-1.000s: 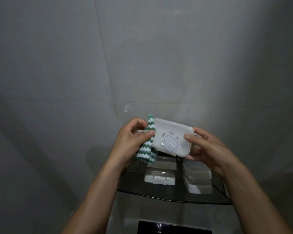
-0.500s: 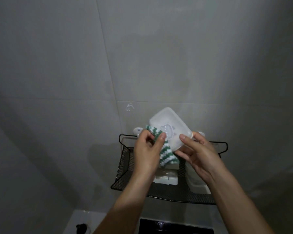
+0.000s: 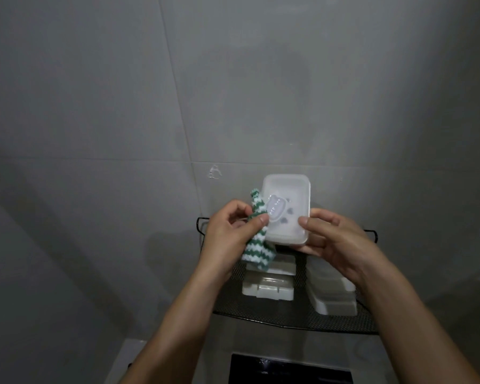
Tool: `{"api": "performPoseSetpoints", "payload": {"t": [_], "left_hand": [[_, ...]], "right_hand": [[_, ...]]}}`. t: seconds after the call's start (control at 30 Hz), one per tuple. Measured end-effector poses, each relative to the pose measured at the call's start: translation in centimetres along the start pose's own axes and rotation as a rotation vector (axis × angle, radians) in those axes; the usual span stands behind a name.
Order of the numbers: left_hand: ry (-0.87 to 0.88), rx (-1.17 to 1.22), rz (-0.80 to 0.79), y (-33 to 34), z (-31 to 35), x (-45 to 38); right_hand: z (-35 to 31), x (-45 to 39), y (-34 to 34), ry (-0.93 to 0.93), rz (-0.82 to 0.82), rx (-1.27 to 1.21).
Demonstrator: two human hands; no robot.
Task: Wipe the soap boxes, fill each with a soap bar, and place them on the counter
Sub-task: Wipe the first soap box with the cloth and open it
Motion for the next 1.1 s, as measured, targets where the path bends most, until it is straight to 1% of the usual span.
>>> {"api": "performPoseSetpoints", "payload": {"t": [0.17, 0.2, 0.3, 0.33, 0.43, 0.5, 0.67, 0.8, 0.9, 1.0, 1.1], "left_hand": [[0.030, -0.176, 0.204, 1.3, -0.3, 0.8], [0.029, -0.167, 0.201, 1.6, -0.4, 1.2], [0.037, -0.127, 0.112, 2.3, -0.4, 2.4], [0.064, -0.186, 0.116, 2.4, -0.2, 2.9], [0.227, -0.487, 0.188, 2.4, 0.8, 3.9], [0.297, -0.603, 0.148, 2.6, 1.7, 3.7], [0.314, -0.810, 0.024, 1.6, 3.6, 1.6], [0.321, -0.937, -0.017, 0.9, 5.2, -0.5], [0.353, -1.030, 0.005, 1.3, 5.5, -0.6], [0.411, -1.093, 0.036, 2.3, 4.9, 1.1], [0.468, -1.060, -0.020, 3.6, 3.7, 3.5]], "right_hand": [[1.0, -0.4, 0.7, -0.047, 0.074, -0.045], [1.1, -0.4, 0.7, -0.058, 0.084, -0.062], [1.2, -0.3, 0.2, -0.087, 0.074, -0.080], [1.1, -0.2, 0.0, -0.091, 0.057, -0.073], [1.3, 0.0, 0.0, -0.086, 0.008, -0.031], [1.5, 0.1, 0.2, -0.083, -0.017, -0.019], [1.9, 0.3, 0.4, -0.057, -0.077, -0.043], [2.1, 0.5, 0.9, -0.060, -0.135, -0.074], [1.7, 0.4, 0.9, -0.081, -0.118, -0.080], [1.4, 0.3, 0.7, -0.093, -0.066, -0.106], [1.2, 0.5, 0.1, -0.103, -0.023, -0.146]]}}
Point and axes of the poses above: each hand's wrist, its own x-axis away from the middle knuckle, its own y-axis out of the palm, z = x × y, the point moved 2 cm from there along -x, towards the middle knuckle, and after that the axes turned 10 degrees about -z, right-handed, at the moved point
